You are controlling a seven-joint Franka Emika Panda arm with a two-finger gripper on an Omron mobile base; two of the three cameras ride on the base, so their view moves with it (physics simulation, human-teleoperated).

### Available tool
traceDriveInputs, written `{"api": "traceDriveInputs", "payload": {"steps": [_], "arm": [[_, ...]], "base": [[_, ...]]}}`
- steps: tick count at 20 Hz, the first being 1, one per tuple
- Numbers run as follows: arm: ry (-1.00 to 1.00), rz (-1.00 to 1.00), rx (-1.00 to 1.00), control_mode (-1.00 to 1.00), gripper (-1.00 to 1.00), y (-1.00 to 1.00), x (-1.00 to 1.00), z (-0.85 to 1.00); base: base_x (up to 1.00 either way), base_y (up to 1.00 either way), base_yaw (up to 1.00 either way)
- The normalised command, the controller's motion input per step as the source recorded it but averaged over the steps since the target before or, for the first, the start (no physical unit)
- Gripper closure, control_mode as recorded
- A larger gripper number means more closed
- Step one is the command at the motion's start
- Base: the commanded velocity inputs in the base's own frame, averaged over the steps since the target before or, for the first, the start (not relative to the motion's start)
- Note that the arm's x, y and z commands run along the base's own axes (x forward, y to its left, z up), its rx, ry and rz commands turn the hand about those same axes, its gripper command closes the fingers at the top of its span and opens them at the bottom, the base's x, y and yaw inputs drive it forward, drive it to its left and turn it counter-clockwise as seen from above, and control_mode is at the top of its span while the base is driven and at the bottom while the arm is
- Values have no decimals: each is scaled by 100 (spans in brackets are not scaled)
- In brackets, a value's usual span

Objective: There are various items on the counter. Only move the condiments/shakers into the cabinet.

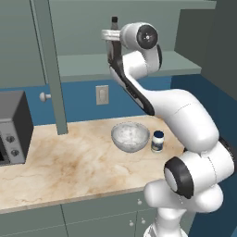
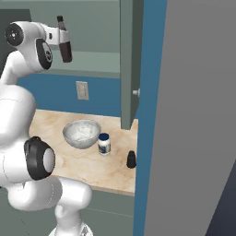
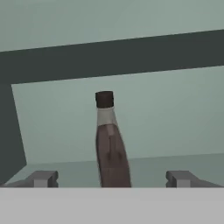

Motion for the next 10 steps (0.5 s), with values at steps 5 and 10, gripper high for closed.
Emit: {"api": "traceDriveInputs", "payload": {"steps": [5,10], "arm": [[15,-6,0,-100,-100,-1,-100,-48],[42,-15,0,-100,-100,-13,-100,-71]], "base": [[0,0,0],[0,0,0]]}}
